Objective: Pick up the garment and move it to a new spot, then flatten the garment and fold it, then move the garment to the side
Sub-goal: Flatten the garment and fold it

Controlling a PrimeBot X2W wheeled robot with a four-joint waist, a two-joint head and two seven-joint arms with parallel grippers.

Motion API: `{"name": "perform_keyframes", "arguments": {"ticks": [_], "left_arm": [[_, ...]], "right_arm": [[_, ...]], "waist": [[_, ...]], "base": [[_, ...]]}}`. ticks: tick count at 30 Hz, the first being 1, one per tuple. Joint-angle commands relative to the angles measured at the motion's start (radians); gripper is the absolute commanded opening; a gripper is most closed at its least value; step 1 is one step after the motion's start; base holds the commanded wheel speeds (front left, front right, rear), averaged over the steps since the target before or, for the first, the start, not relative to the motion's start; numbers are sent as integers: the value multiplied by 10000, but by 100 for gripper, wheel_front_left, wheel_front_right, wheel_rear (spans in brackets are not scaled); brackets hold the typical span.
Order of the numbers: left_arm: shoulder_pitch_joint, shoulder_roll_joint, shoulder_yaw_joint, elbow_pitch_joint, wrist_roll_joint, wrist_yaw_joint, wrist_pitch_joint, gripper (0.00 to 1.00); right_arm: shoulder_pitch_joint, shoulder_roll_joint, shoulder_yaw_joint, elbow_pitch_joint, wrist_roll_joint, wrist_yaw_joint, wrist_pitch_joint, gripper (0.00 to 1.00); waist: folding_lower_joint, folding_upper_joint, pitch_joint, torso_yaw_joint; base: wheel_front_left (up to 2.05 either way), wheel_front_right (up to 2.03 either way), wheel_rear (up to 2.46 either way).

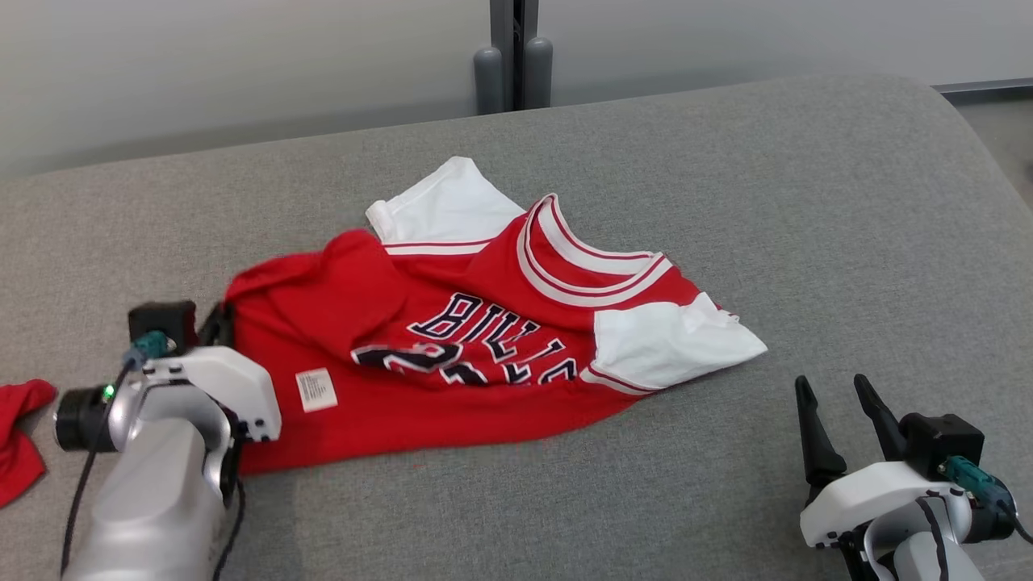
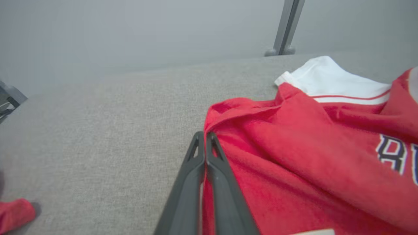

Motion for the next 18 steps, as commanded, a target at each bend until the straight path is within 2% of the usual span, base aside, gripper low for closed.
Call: {"name": "perform_keyframes", "arguments": {"ticks": [1,5,6,7,18], "left_arm": [[-373,185,84,-79,36,165,-255,0],[-796,396,136,-195,106,366,-646,0],[-788,431,79,-95,150,356,-665,66],[-754,433,59,29,142,291,-664,100],[-260,101,-429,848,240,-251,-590,100]], "right_arm": [[-149,-57,-12,-38,6,-3,0,100],[-223,-56,55,-5,76,-3,0,100],[-253,-56,73,11,77,-3,0,100],[-279,-58,96,26,76,-3,0,100],[-51,-56,39,145,144,-3,0,100]], "waist": [[0,-1,45,-5],[0,-1,129,-13],[0,-1,147,-10],[0,-1,160,-10],[0,-1,81,278]], "base": [[0,0,0],[0,0,0],[0,0,0],[0,0,0],[0,0,0]]}}
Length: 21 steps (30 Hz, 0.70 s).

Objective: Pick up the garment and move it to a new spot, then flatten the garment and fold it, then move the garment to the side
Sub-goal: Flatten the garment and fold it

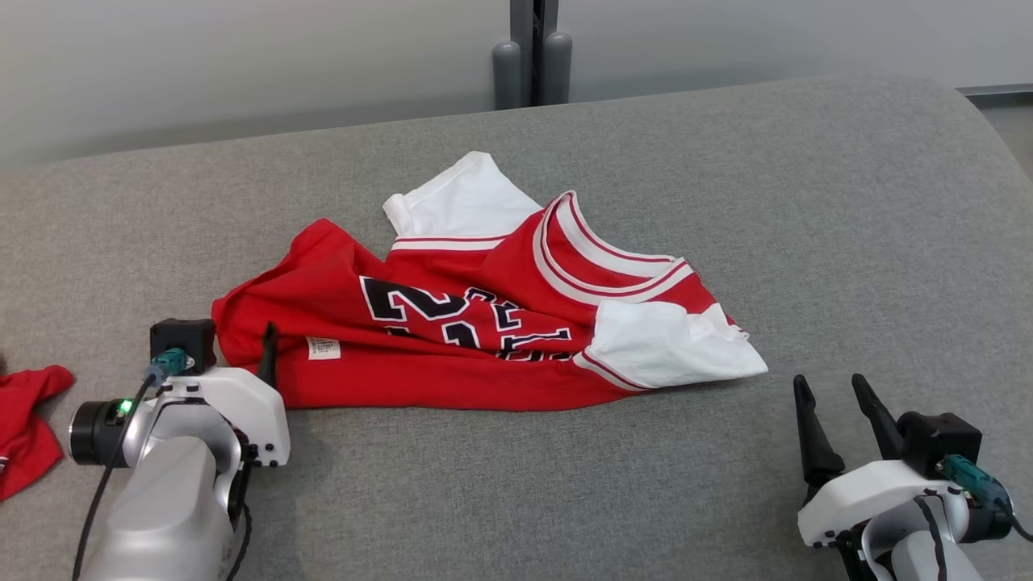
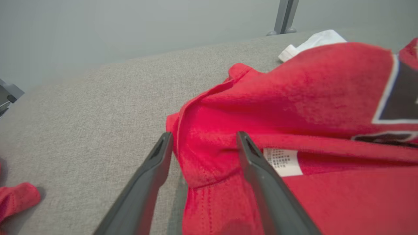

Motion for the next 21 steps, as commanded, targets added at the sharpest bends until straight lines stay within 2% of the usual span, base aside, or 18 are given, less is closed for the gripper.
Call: {"name": "perform_keyframes", "arguments": {"ticks": [1,5,13,17,18,20,21], "left_arm": [[154,9,-37,59,23,-20,-14,100],[278,-240,-135,283,-72,-77,98,100],[364,-403,-16,699,-360,268,184,100],[428,-489,-93,722,-372,235,98,100],[456,-504,-107,652,-396,198,51,83],[563,-517,-139,605,-408,199,-20,38],[607,-522,-132,572,-454,166,-54,0]], "right_arm": [[64,-58,-4,29,57,-3,0,100],[82,-58,87,47,116,-3,0,100],[-1,-60,158,101,140,-3,0,100],[-13,-58,75,108,103,-3,0,100],[1,-58,47,110,87,-3,0,100],[25,-58,3,123,73,-3,0,100],[34,-58,-14,130,81,-3,0,100]], "waist": [[0,0,-14,23],[0,0,-31,83],[0,0,80,36],[0,0,85,18],[0,0,81,29],[0,0,59,55],[0,0,44,72]], "base": [[0,0,0],[0,0,0],[0,0,0],[0,0,0],[0,0,0],[0,0,0],[0,0,0]]}}
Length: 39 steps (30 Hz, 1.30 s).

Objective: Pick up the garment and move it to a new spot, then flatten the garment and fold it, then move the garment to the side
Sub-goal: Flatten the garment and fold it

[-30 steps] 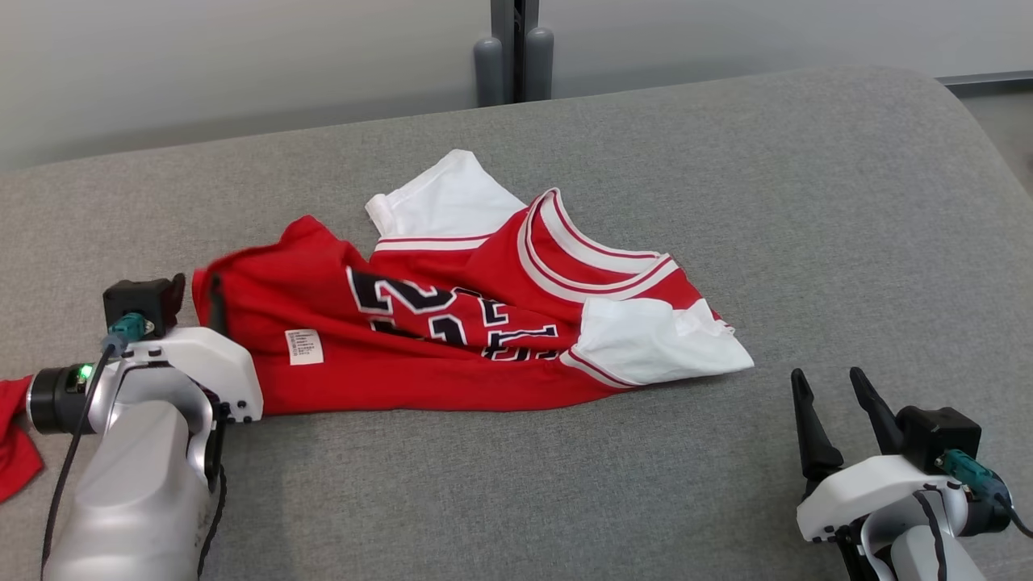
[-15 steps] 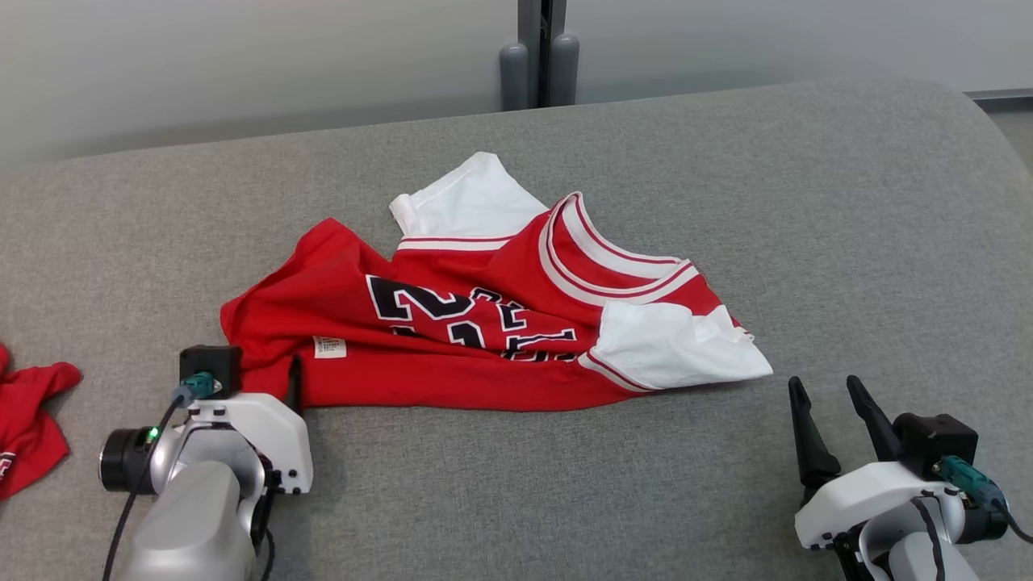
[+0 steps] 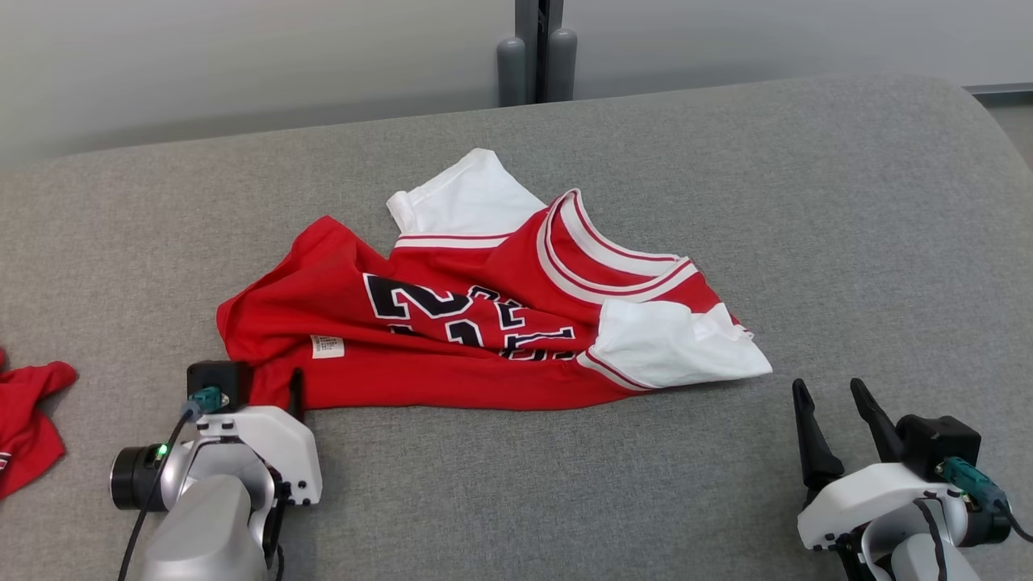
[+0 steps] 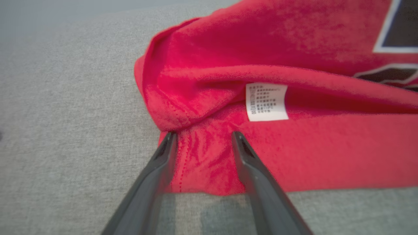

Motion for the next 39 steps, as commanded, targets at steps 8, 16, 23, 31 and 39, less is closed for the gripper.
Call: {"name": "perform_keyframes", "arguments": {"ticks": [8,16,23,31,39], "left_arm": [[461,25,-9,-365,-152,11,-156,0],[2120,-62,254,-3290,70,231,-174,0],[4961,-246,908,-6539,467,504,-165,66],[6943,-393,1197,-6032,426,539,-167,100],[6864,-428,1698,-7054,527,714,-168,100]], "right_arm": [[35,-60,-73,61,56,-3,0,100],[440,-63,-220,251,70,-3,0,100],[762,-58,-287,307,72,-3,0,100],[932,-63,-267,286,91,-3,0,100],[1104,-57,-107,-359,-183,-3,0,100]], "waist": [[0,-1,-218,176],[0,-1,-1080,405],[0,-1,-1780,504],[0,-1,-2211,456],[0,-1,-2454,485]], "base": [[0,0,0],[0,0,0],[0,0,0],[0,0,0],[0,0,0]]}}
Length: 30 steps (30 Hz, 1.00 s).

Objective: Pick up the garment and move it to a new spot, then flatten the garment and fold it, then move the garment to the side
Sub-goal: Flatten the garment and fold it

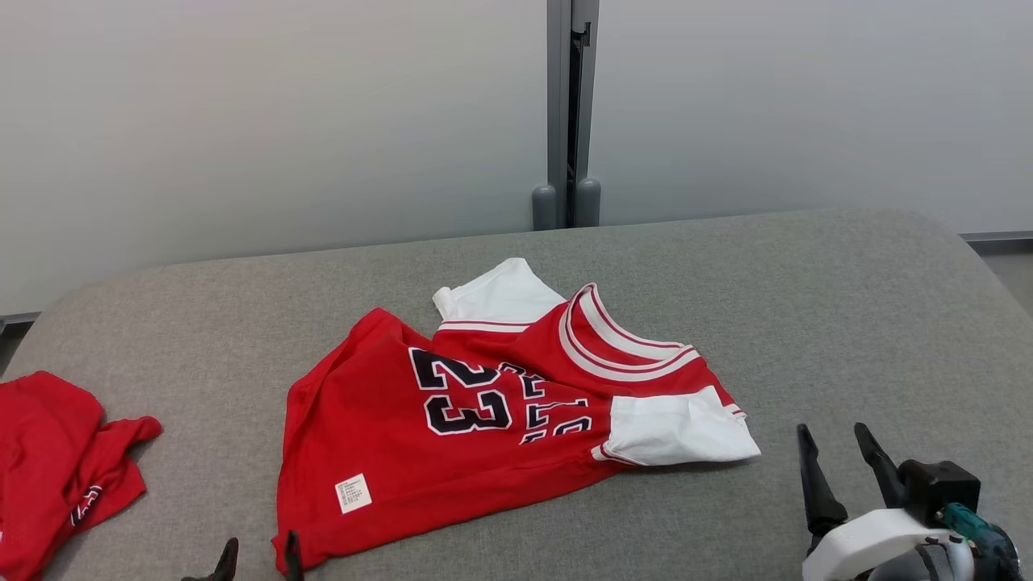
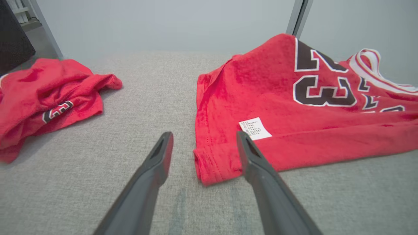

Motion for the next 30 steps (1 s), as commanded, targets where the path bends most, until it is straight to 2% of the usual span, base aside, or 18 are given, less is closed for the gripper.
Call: {"name": "perform_keyframes", "arguments": {"ticks": [1,9,16,24,30], "left_arm": [[-146,32,91,-197,-13,44,-19,100],[-272,34,145,-745,-223,189,-19,100],[-256,36,-58,-592,-405,184,-21,100],[-733,35,-333,-222,-475,46,-19,100],[-1211,33,-702,-121,-507,-119,-19,100]], "right_arm": [[136,-53,104,-203,-111,-3,0,100],[312,-55,542,-587,-342,-3,0,100],[226,-55,735,-347,-155,-3,0,100],[-809,-56,1024,762,-219,-3,1,100],[-2176,-144,1102,2291,-443,-3,51,100]], "waist": [[0,-1,-39,-9],[0,-1,-213,-68],[0,-1,-61,-14],[0,-1,597,320],[0,-1,1205,654]], "base": [[0,0,0],[0,0,0],[0,0,0],[0,0,0],[0,0,0]]}}
